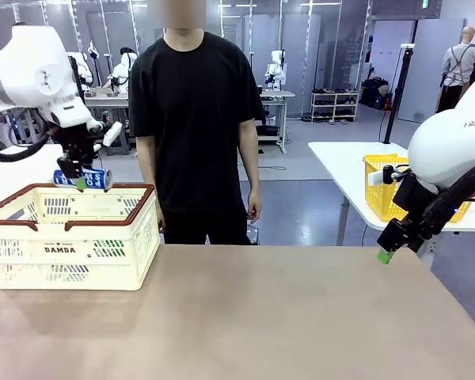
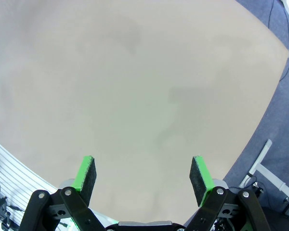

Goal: Place the drinks into the Shopping basket.
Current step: Pick up one drink and place it into the Shopping basket.

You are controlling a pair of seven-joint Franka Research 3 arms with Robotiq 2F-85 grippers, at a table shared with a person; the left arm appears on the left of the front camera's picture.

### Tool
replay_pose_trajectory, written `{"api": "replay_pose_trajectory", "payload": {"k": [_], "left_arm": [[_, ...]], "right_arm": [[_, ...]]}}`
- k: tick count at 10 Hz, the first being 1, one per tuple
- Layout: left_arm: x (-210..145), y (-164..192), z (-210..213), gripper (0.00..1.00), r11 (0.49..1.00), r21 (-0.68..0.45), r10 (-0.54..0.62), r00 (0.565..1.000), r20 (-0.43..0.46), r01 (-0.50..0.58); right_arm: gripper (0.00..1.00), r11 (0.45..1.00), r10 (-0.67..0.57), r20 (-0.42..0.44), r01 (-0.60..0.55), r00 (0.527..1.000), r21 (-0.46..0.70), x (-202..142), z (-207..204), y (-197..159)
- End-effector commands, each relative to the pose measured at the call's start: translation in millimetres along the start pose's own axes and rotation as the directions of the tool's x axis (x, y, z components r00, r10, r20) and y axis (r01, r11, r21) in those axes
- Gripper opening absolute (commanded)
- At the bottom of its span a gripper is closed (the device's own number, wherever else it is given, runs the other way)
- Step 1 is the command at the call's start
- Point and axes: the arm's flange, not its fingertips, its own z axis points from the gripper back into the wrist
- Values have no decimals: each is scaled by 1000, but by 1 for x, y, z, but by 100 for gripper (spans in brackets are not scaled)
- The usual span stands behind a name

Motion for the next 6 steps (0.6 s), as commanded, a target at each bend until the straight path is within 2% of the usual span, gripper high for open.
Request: {"api": "replay_pose_trajectory", "payload": {"k": [1,3,6], "left_arm": [[1,18,-19,57,999,24,-46,998,54,44],[0,25,-57,57,998,12,-69,997,37,68],[-2,30,-90,57,991,19,-134,991,25,133]], "right_arm": [[97,1000,11,-4,-11,1000,2,0,2,-1],[97,1000,11,-4,-11,1000,2,0,2,-1],[97,1000,11,-4,-11,1000,2,0,2,-1]]}}
